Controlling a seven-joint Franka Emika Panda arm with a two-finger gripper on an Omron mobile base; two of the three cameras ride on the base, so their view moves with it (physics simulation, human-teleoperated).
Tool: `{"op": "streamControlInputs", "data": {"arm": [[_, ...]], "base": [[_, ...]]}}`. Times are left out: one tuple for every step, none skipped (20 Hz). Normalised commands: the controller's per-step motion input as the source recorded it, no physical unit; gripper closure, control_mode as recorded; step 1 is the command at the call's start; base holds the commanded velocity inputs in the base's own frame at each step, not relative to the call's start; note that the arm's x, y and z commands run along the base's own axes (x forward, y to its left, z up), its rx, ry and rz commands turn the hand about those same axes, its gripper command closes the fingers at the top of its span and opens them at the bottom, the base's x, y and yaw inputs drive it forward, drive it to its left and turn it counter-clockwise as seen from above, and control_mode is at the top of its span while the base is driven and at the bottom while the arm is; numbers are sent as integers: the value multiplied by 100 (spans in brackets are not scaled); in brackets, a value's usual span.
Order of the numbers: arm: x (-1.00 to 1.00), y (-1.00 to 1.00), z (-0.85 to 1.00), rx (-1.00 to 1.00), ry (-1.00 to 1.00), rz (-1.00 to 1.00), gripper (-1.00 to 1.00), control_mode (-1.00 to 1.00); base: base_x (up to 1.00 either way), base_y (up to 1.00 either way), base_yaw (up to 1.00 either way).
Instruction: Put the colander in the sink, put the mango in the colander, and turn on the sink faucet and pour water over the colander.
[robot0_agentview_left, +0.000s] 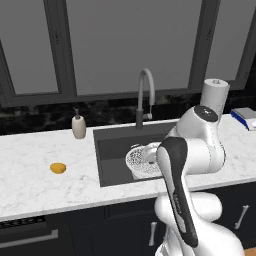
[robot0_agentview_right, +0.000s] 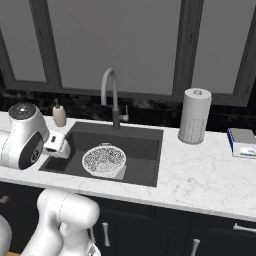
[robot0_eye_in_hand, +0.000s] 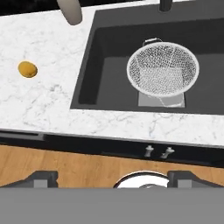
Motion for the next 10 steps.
{"op": "streamControlInputs", "data": {"arm": [[0, 100, 7, -24, 0, 5, -100, -100], [0, 100, 8, -21, 0, 5, -100, -100], [0, 100, 6, -18, 0, 6, -100, -100], [1, 100, 3, -13, 0, 11, -100, -100], [13, 100, 0, -13, 0, 15, -100, -100], [21, 100, 0, -13, 7, 21, -100, -100], [34, 100, 0, -14, 11, 28, -100, -100], [34, 96, 0, -14, 10, 31, -100, -100], [41, 93, 0, -15, 14, 34, -100, -100], [44, 86, 0, -14, 15, 35, -100, -100]], "base": [[0, 0, 0], [0, 0, 0], [0, 0, 0], [0, 0, 0], [0, 0, 0], [0, 0, 0], [0, 0, 0], [0, 0, 0], [0, 0, 0], [0, 0, 0]]}}
